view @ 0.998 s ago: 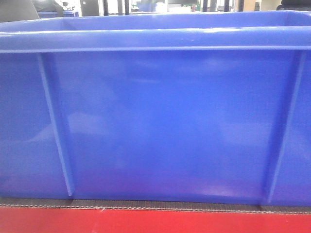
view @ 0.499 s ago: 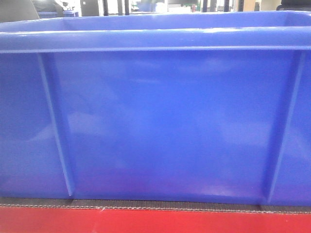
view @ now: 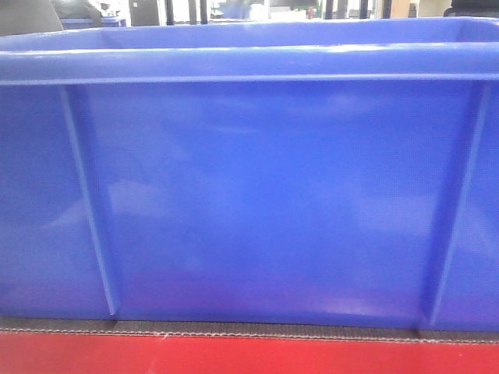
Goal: Move blue bin to conveyor side
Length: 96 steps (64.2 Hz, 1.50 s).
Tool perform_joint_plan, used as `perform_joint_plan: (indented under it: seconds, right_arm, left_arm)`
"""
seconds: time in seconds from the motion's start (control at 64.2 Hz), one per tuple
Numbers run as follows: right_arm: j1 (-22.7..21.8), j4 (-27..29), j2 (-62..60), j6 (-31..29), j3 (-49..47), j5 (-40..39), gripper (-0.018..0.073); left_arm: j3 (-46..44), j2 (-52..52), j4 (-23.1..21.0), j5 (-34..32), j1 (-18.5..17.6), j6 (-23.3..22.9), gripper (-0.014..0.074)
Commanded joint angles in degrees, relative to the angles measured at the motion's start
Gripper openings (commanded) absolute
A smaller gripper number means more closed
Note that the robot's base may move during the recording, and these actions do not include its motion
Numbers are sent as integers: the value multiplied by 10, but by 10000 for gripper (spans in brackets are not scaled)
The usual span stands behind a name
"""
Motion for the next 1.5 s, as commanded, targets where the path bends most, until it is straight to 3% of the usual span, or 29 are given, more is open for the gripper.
perform_joint_plan:
  seconds: [0.0, 0.421, 0.639, 0.748, 0.826, 1.029, 1.154, 1.185, 1.341, 1.481]
  right_arm:
    - [2, -9, -3, -2, 1, -12, -89]
    - [-1, 21, -9, -2, 37, -37, -89]
    - [-67, 24, -43, -15, 126, -57, -89]
    - [-96, 73, -43, -65, 154, -76, -89]
    - [-105, 102, -43, -90, 186, -135, -89]
    - [-105, 102, -43, -87, 249, -179, -89]
    - [-105, 104, -43, -39, 279, -254, -89]
    - [-105, 103, -43, -34, 279, -224, -89]
    - [-105, 103, -43, -34, 279, -220, -89]
    - [-105, 113, -43, -66, 279, -218, -89]
  left_arm:
    - [1, -3, 1, -12, -4, -3, -8]
    - [1, -3, 1, -12, -4, -3, -8]
    - [1, -3, 1, -12, -4, -3, -8]
    - [1, -3, 1, -12, -4, -3, -8]
    - [1, -3, 1, -11, -4, -3, -8]
    - [1, -3, 1, -11, -4, -3, -8]
    - [1, -3, 1, -11, -4, -3, -8]
    - [1, -3, 1, -11, -4, -3, -8]
    - [1, -3, 1, -12, -4, -3, -8]
    - [1, -3, 1, -12, -4, -3, -8]
